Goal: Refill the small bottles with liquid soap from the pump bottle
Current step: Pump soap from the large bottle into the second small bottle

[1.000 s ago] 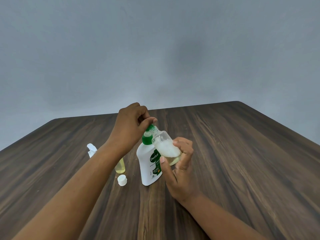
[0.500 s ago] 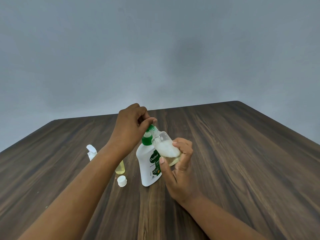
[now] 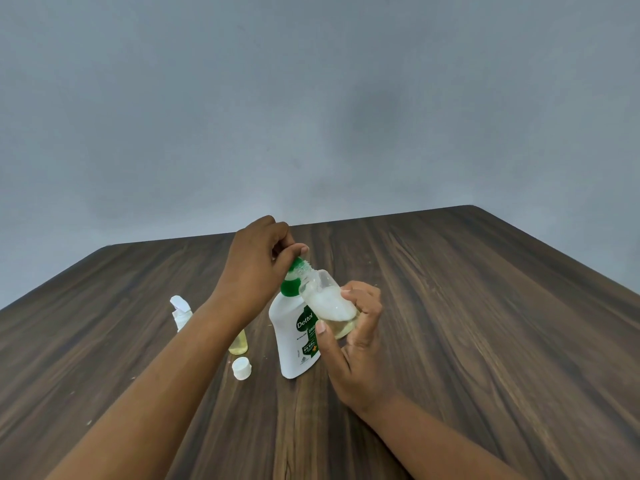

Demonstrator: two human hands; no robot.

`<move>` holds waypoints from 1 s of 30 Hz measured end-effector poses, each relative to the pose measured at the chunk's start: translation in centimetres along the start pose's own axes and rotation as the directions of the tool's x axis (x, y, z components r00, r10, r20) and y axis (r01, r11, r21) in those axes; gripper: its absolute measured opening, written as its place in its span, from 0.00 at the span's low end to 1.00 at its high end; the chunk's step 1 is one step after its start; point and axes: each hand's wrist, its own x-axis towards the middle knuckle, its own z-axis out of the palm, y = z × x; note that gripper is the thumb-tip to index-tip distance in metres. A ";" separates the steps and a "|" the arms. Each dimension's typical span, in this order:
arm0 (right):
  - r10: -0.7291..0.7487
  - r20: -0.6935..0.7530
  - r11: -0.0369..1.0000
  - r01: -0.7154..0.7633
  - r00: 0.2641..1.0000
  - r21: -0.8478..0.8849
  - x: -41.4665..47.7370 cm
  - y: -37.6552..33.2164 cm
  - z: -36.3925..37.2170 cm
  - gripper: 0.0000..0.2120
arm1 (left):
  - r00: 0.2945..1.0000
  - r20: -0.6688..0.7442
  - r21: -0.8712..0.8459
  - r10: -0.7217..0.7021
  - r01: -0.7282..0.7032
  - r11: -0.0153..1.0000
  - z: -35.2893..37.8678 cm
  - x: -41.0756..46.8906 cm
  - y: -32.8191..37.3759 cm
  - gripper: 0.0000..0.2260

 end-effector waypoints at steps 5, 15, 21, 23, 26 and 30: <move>0.006 -0.003 1.000 -0.006 1.000 0.000 0.0 0.0 0.0 0.18 | 1.000 0.005 0.002 -0.018 0.018 1.000 0.0 0.0 0.0 0.13; 0.015 0.000 1.000 -0.015 1.000 -0.008 0.0 -0.1 0.0 0.18 | 0.997 0.038 -0.035 -0.067 0.068 0.997 -0.2 0.2 0.1 0.14; 0.011 -0.011 1.000 -0.011 1.000 0.004 0.1 0.0 0.1 0.18 | 0.997 0.057 -0.023 -0.055 0.056 0.998 -0.7 0.7 0.3 0.12; 0.017 -0.012 1.000 -0.017 1.000 -0.002 0.2 0.0 0.1 0.18 | 0.996 0.079 -0.003 -0.043 0.043 0.999 -0.8 1.0 0.5 0.12; 0.025 -0.007 1.000 -0.025 1.000 -0.009 0.1 0.0 0.1 0.18 | 0.997 0.057 -0.009 -0.042 0.042 0.999 -0.6 0.9 0.4 0.12; 0.025 0.002 1.000 -0.025 1.000 0.003 -0.1 0.2 0.1 0.18 | 0.997 0.057 -0.020 -0.052 0.053 0.998 -0.4 0.3 0.0 0.13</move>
